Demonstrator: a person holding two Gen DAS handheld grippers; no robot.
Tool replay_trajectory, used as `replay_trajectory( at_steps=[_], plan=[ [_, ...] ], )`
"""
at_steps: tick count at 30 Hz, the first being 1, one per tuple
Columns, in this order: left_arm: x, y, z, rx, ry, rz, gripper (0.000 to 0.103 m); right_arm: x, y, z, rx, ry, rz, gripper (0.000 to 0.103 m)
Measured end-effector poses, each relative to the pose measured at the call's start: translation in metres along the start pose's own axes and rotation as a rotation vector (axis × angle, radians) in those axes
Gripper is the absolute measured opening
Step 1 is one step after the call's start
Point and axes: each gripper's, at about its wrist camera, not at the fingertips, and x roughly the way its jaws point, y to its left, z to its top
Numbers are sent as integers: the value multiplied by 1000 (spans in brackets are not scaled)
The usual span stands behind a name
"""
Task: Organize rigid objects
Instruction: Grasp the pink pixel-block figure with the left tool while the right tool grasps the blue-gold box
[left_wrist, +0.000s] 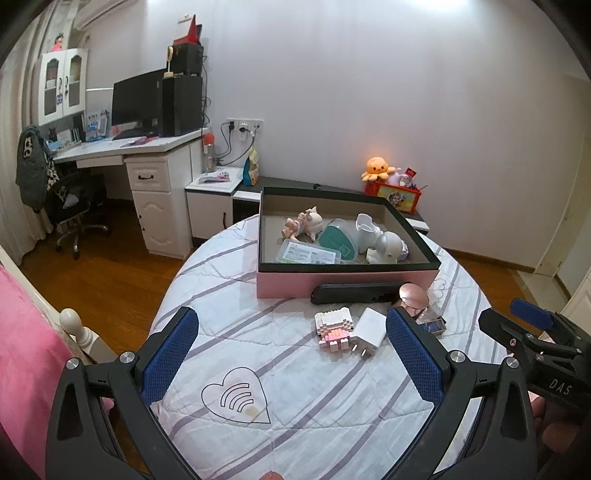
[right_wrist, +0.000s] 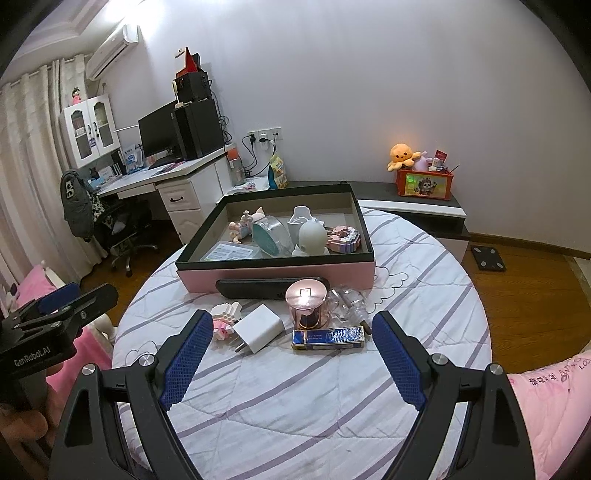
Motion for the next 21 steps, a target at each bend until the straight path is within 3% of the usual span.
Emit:
replay_trajectory(
  at_steps=[21],
  plan=[
    [39,-8,-19,-6,103,-22,103,22,-16,-14,33,69,-31,89]
  ],
)
